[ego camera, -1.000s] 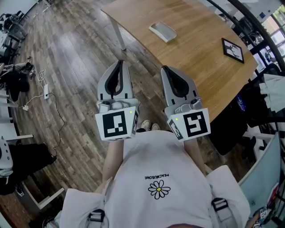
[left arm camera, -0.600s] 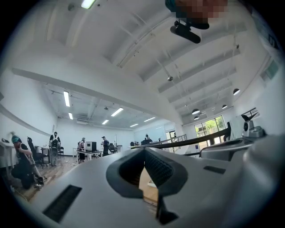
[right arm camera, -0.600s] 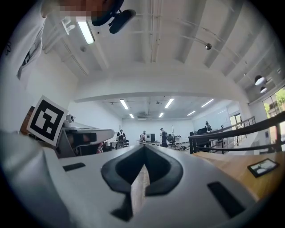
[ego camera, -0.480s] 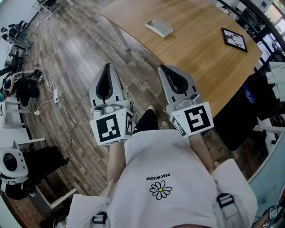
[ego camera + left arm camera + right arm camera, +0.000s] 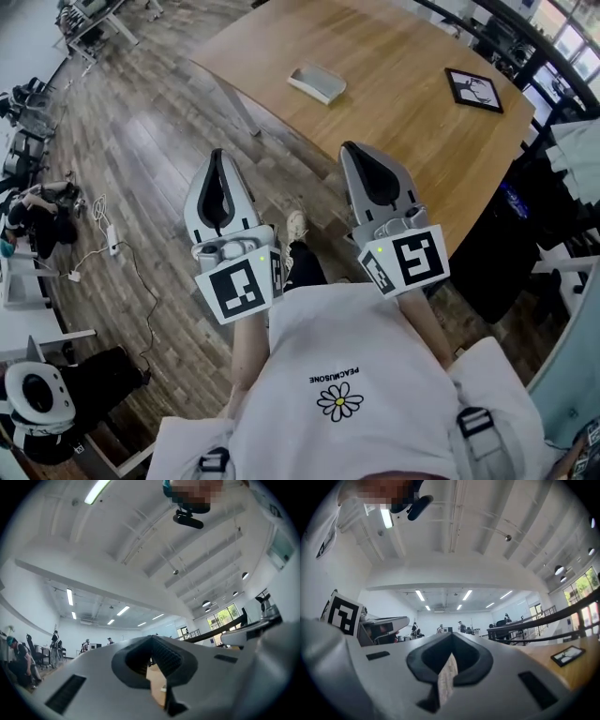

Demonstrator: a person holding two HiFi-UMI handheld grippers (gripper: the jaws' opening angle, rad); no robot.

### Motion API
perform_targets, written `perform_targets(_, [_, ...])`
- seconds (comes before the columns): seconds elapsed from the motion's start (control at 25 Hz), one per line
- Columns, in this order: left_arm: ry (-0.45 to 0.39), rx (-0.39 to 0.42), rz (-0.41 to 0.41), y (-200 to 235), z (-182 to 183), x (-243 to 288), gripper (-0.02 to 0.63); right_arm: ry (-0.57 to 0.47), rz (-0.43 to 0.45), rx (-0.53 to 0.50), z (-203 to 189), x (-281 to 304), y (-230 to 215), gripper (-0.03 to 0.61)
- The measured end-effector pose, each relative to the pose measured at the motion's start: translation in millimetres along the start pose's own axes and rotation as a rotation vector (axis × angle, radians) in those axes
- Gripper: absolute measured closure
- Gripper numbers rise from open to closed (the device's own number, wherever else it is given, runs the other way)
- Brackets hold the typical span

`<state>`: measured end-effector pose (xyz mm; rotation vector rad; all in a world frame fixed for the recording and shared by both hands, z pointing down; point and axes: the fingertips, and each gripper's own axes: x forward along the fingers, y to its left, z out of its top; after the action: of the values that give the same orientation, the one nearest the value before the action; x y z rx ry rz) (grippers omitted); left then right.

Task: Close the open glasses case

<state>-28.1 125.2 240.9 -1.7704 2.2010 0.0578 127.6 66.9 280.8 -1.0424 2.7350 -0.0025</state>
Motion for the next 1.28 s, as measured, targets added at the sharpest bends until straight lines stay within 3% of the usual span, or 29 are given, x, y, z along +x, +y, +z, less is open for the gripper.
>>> perform_targets(0.08, [-0.025, 0.014, -0.016, -1.2, -0.1, 15.4, 0.597, -0.012, -0.029, -0.011, 3.7, 9.4, -10.6, 0.571])
perform_targets(0.2, [-0.055, -0.027, -0.048, 0.7, -2.2, 36.1, 0.597, -0.003, -0.047, -0.027, 1.8, 27.1, -16.4, 0.572])
perform_targets(0.56, [-0.013, -0.091, -0.149, 21.9, -57.0, 131.1, 0.597, 0.083, -0.087, -0.092, -32.7, 106.3, -28.2, 0.571])
perform_targets(0.88, [0.022, -0.138, -0.261, 47.8, -96.0, 239.1, 0.597, 0.139, -0.183, -0.095, -50.9, 199.3, -55.7, 0.571])
perform_targets(1.08, [0.041, -0.173, -0.294, 73.2, -111.9, 296.6, 0.597, 0.145, -0.253, -0.095, -59.1, 257.0, -74.7, 0.571])
perform_targets(1.28, [0.06, -0.166, -0.316, 95.4, -139.5, 327.7, 0.597, 0.166, -0.27, -0.105, -70.2, 297.6, -81.0, 0.569])
